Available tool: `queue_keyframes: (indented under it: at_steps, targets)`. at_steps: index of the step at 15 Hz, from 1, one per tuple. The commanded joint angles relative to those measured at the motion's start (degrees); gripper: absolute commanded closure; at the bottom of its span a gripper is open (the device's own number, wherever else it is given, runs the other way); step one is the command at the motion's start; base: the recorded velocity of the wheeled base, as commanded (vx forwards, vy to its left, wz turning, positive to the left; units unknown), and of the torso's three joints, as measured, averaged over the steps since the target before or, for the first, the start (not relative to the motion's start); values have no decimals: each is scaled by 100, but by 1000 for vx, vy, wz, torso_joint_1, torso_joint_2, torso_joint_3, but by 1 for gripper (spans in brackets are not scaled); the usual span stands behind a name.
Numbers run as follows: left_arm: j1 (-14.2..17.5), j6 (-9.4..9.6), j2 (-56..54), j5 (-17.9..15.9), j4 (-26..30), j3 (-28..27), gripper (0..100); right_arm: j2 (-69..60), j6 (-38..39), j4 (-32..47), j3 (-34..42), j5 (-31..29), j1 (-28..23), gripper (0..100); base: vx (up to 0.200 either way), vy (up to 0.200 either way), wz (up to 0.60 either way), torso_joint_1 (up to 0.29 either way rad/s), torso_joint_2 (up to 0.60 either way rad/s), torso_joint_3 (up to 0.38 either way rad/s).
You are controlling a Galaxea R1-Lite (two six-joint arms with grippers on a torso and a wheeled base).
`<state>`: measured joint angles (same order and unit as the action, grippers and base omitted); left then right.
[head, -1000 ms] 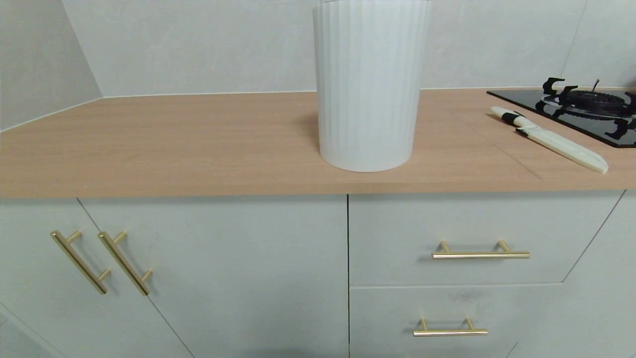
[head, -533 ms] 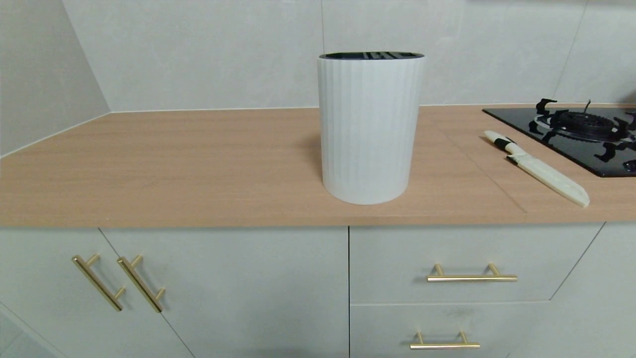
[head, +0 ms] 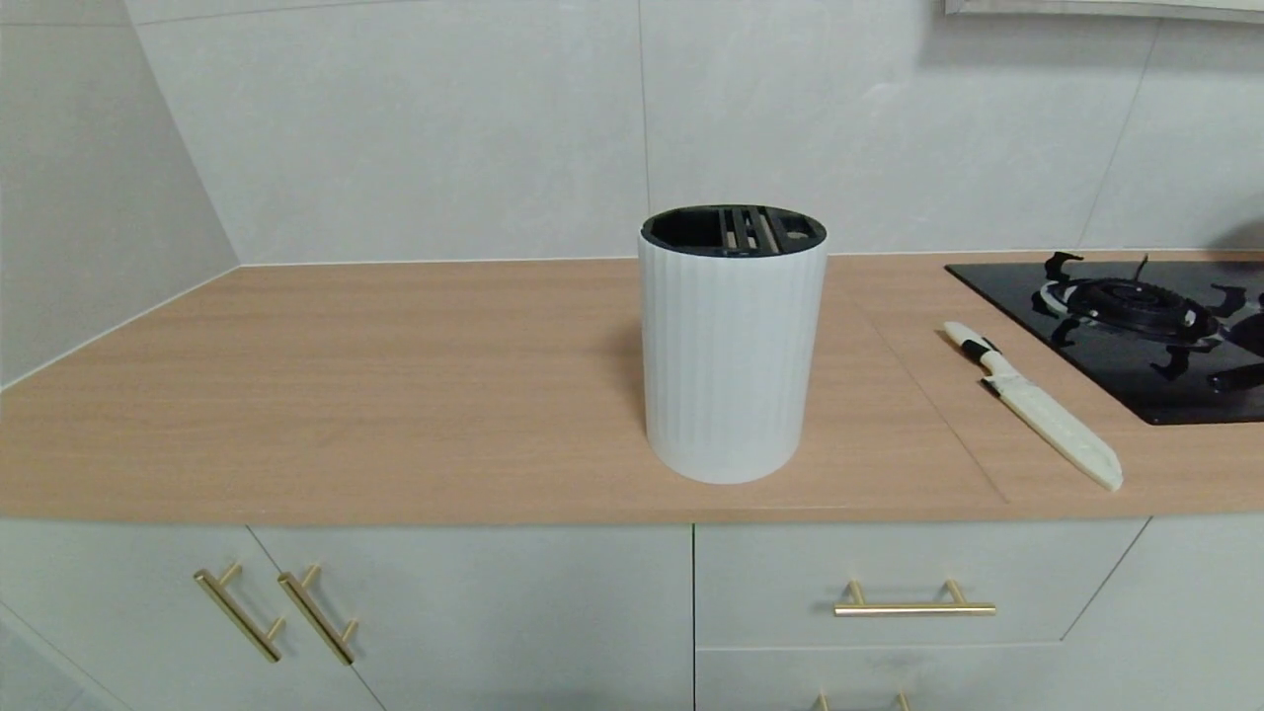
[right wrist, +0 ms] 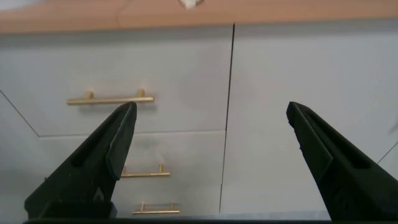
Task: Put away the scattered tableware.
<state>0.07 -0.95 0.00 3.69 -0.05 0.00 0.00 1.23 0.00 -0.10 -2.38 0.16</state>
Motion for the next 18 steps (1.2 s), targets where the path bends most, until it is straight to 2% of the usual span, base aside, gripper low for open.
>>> queue_keyframes:
  at_steps: [1, 10, 18]
  targets:
    - [1, -2, 0, 9, -4, 0, 0, 9, 0, 0, 1, 0, 2, 0, 0, 0, 0, 173, -471, -300]
    - [1, -2, 0, 0, -4, 0, 0, 9, 0, 0, 1, -61, 2, 0, 0, 0, 0, 202, -506, -308]
    - [1, -2, 0, 0, -4, 0, 0, 9, 9, 0, 1, -61, 2, 0, 0, 0, 0, 254, -568, -322]
